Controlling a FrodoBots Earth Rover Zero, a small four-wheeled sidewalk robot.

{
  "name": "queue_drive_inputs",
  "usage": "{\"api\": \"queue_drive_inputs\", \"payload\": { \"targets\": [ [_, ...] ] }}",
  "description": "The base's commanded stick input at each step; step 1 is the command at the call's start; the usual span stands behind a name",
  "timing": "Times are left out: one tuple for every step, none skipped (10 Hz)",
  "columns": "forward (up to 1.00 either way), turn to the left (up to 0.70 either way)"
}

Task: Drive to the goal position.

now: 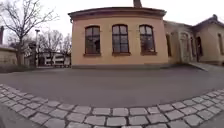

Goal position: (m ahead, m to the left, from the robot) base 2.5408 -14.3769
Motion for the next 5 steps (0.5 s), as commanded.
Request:
{"api": "queue_drive_inputs", "payload": {
  "targets": [
    [0.00,-1.00],
    [0.00,-1.00],
    [0.00,-1.00],
    [0.00,-1.00],
    [0.00,-1.00]
  ]
}}
